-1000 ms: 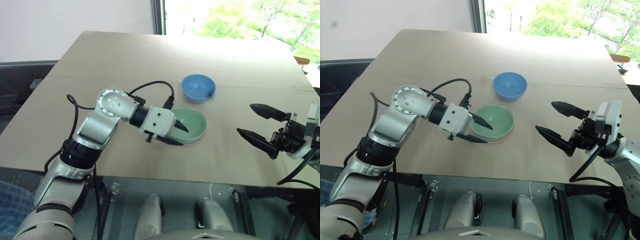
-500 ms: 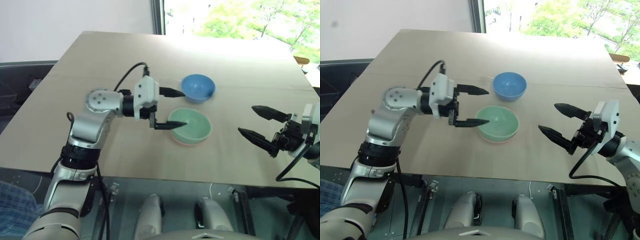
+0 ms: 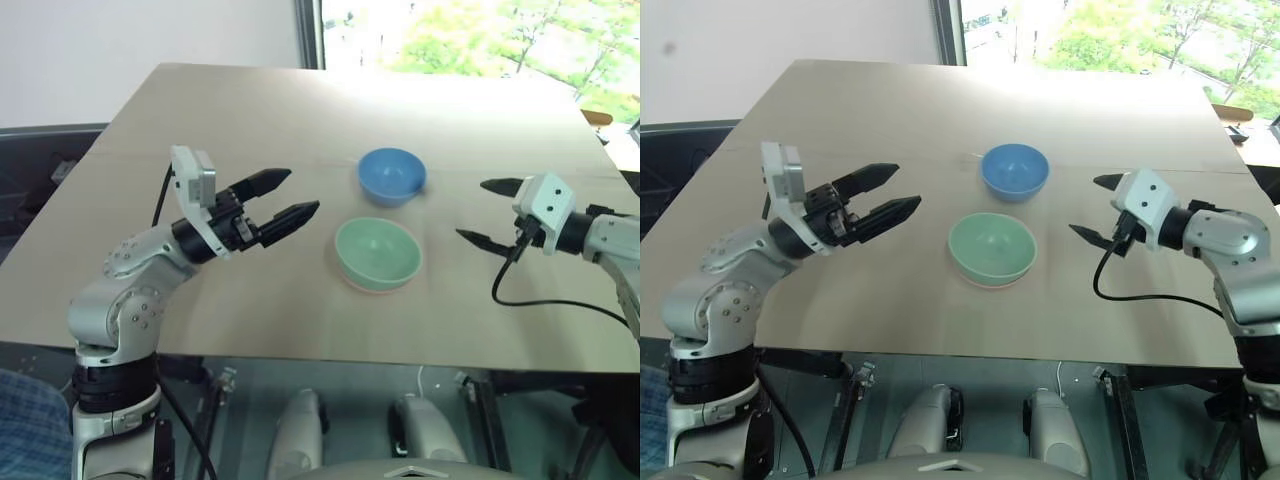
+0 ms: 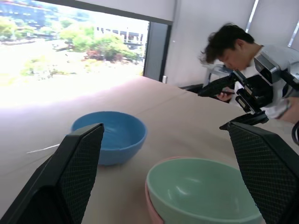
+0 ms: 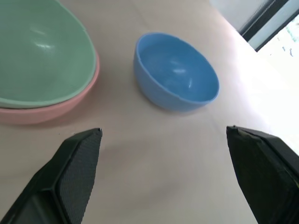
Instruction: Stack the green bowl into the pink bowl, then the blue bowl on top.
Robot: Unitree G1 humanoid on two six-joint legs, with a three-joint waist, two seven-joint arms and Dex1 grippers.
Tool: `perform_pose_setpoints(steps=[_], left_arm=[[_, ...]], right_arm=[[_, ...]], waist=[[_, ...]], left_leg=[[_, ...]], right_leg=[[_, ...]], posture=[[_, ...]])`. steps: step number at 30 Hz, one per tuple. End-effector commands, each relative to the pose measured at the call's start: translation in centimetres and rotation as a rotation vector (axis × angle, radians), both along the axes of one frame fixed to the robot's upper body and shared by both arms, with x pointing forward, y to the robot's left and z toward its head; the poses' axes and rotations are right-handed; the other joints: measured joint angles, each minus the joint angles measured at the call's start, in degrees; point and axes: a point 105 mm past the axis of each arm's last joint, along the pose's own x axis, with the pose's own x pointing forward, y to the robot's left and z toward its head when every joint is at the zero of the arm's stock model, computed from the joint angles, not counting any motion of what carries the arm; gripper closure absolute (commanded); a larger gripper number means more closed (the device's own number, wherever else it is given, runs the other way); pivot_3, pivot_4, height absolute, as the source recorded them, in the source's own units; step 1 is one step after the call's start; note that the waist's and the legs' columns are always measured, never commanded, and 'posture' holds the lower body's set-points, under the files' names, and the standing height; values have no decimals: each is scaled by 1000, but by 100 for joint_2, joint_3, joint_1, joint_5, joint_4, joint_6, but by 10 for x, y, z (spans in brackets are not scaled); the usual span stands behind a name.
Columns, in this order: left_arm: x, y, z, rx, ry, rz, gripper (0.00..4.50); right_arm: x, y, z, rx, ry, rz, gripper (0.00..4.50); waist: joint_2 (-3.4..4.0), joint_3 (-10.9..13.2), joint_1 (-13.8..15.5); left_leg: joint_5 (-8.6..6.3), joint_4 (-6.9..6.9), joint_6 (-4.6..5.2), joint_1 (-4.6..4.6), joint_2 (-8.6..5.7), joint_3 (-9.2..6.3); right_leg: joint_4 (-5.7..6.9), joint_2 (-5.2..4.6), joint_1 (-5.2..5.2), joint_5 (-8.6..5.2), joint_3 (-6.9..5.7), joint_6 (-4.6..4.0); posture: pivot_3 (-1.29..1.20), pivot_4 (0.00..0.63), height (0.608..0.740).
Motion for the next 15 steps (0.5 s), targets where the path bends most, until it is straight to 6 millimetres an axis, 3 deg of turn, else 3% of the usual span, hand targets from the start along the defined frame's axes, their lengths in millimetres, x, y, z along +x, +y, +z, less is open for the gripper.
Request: perform_pose_setpoints(steps=[1, 8, 15], left_arm=[[-9, 6, 14, 0, -70, 65, 34], [-17, 8, 14, 7, -81, 120, 34], [-21, 7, 12, 6, -75, 142, 34]], right_arm=[[9, 5, 4, -163, -81, 88, 0], [45, 40, -5, -370, -190, 228, 0], [75, 65, -9, -492, -203, 244, 0]], waist=[[0, 0, 0], [5, 5, -69], [4, 10, -22]], left_leg=[[0, 0, 0, 1, 0, 2], [1, -3, -1, 9, 2, 12], [15, -9, -25, 0, 1, 11]], right_leg=[[-1, 0, 0, 0, 1, 0], [2, 1, -2, 1, 10, -1], [-5, -4, -4, 1, 6, -2]], posture=[[0, 150, 740], [0, 150, 740], [0, 150, 740]])
